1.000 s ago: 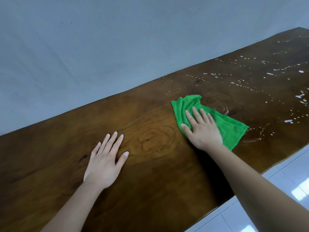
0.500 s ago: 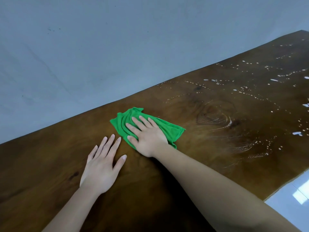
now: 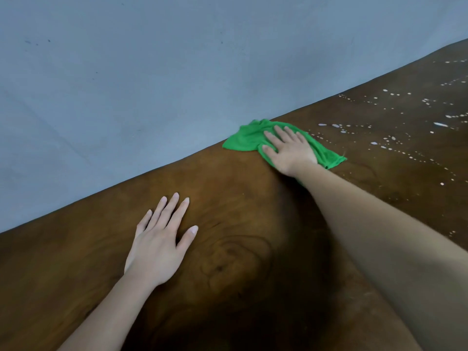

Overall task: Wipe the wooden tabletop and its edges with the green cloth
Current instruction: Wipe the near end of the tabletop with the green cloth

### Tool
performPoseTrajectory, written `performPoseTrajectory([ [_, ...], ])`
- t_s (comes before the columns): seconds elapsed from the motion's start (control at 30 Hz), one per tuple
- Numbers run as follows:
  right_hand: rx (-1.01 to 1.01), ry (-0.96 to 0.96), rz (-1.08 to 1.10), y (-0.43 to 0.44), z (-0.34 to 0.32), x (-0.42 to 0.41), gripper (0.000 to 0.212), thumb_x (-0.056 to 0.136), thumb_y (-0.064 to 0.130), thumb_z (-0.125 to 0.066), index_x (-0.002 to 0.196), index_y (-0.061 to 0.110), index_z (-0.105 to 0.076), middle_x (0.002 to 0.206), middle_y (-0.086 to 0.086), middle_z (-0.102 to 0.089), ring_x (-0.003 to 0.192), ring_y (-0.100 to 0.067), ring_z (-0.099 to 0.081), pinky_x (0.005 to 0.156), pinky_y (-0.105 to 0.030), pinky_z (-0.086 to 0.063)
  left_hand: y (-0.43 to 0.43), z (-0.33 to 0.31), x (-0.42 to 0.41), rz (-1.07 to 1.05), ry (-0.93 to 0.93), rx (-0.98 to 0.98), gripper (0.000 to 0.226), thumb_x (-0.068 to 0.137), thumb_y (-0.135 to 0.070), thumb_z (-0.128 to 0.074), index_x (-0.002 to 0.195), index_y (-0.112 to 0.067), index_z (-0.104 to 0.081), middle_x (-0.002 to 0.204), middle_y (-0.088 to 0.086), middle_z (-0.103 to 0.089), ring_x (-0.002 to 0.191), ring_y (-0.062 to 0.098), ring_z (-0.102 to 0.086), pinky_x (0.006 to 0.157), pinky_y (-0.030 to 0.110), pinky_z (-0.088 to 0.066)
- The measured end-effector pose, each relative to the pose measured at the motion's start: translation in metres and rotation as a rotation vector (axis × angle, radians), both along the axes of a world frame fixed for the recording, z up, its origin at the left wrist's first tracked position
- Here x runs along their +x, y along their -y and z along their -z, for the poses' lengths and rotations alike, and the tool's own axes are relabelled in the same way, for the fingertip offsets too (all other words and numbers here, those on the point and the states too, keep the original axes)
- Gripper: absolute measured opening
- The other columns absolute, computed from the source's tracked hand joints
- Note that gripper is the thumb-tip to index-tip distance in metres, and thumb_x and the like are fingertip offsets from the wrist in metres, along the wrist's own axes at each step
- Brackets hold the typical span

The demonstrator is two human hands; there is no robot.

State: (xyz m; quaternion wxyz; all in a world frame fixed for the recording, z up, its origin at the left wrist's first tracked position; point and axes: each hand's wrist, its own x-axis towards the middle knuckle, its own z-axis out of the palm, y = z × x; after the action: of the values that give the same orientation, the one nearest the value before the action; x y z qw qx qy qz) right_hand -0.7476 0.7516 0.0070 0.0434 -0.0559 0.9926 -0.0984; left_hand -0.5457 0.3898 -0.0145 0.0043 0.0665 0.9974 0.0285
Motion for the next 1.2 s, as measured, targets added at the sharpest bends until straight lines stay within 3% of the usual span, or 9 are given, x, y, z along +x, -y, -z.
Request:
performPoseTrajectory([
  [0.17,-0.003,0.002,0.182,-0.043,0.001,-0.022,0.078,0.107,0.074,-0.011,0.178,0.04,-0.012,0.187,0.004,-0.004,0.173,-0.023,-0.001,0.138,-0.048,0.0,-0.002,0.002,-0.013,0.004,-0.012,-0.022,0.081,0.104,-0.084,0.003,0.176,-0.047,0.001,0.185,-0.016,0.008,0.17,0.009,0.012,0.137,0.04,0.003],
  [0.3,0.025,0.024,0.231,-0.022,0.0,-0.02,0.086,0.103,0.079,-0.007,0.178,0.037,-0.008,0.187,-0.001,-0.001,0.173,-0.031,0.002,0.138,-0.052,0.0,-0.002,0.002,-0.013,0.013,-0.012,-0.014,0.081,0.105,-0.084,0.0,0.176,-0.047,-0.003,0.185,-0.015,0.004,0.171,0.012,0.007,0.138,0.044,-0.003],
  [0.43,0.037,0.019,0.097,0.034,0.0,0.005,0.092,0.101,0.084,-0.007,0.178,0.035,-0.008,0.187,-0.004,-0.004,0.172,-0.033,0.001,0.137,-0.053,0.0,-0.003,0.002,-0.013,0.01,-0.008,-0.025,0.083,0.104,-0.084,0.001,0.177,-0.046,-0.005,0.186,-0.013,0.002,0.172,0.013,0.005,0.138,0.045,-0.005],
  [0.7,0.039,-0.014,-0.247,0.118,0.006,0.097,0.078,0.109,0.071,-0.003,0.178,0.035,-0.004,0.187,-0.001,0.001,0.172,-0.03,0.006,0.138,-0.053,0.001,-0.008,-0.006,-0.012,-0.006,0.021,-0.022,0.086,0.102,-0.085,0.006,0.177,-0.044,-0.004,0.186,-0.013,0.004,0.171,0.011,0.007,0.139,0.046,-0.006],
  [0.87,-0.031,-0.017,-0.274,0.087,0.007,0.128,0.069,0.114,0.065,-0.009,0.178,0.038,-0.008,0.187,0.005,-0.001,0.172,-0.021,0.006,0.139,-0.047,0.002,-0.013,-0.009,-0.013,-0.021,0.056,-0.042,0.095,0.096,-0.087,0.012,0.178,-0.041,-0.005,0.186,-0.01,0.005,0.171,0.014,0.007,0.139,0.046,-0.004],
  [1.2,-0.064,0.0,0.12,-0.064,0.01,0.168,0.071,0.112,0.069,-0.005,0.177,0.041,-0.004,0.186,0.01,0.004,0.171,-0.016,0.01,0.139,-0.045,0.0,-0.061,-0.011,0.015,0.061,0.063,-0.033,0.096,0.097,-0.089,0.006,0.178,-0.039,-0.006,0.186,-0.008,0.001,0.172,0.017,0.004,0.138,0.048,-0.006],
])
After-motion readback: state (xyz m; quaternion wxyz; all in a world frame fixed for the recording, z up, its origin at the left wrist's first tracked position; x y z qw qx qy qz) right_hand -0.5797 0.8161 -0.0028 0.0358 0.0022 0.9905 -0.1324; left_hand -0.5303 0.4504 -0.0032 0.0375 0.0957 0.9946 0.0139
